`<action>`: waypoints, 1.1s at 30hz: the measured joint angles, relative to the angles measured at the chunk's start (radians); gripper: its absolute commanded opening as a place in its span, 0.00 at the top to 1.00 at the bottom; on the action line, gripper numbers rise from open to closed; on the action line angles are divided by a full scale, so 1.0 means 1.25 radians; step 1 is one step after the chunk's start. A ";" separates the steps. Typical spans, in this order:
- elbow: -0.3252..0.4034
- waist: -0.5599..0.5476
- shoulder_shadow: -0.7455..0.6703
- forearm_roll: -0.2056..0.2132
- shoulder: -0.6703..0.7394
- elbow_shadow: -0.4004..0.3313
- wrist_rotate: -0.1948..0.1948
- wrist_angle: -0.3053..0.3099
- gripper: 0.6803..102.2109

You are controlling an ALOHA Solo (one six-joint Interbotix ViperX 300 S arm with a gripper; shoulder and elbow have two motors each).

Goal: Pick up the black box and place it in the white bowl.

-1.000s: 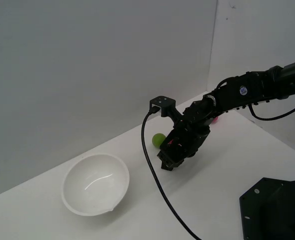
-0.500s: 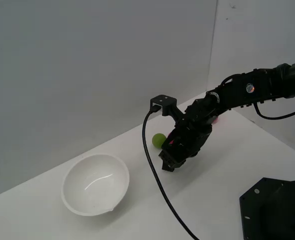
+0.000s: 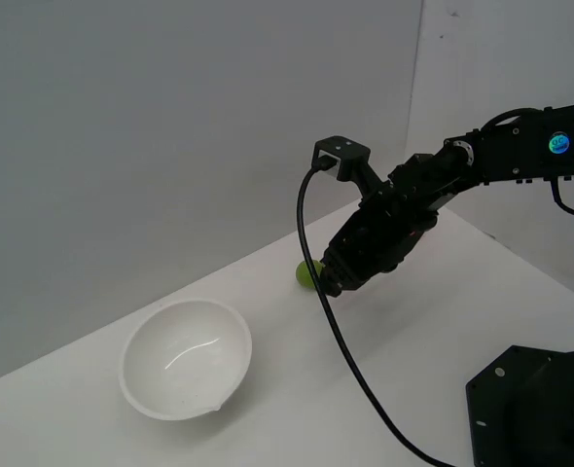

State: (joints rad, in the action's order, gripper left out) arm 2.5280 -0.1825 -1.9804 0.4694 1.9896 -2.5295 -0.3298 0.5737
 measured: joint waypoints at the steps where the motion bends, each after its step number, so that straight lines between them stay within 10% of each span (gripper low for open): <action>1: -0.006 0.002 -0.007 0.000 0.007 0.006 0.000 0.007 0.98; 33: -0.155 -0.069 -0.055 -0.016 0.054 0.153 0.049 0.103 0.98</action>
State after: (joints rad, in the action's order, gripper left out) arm 2.3347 -0.2684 -2.0494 0.4495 2.0571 -2.3378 -0.2684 0.7026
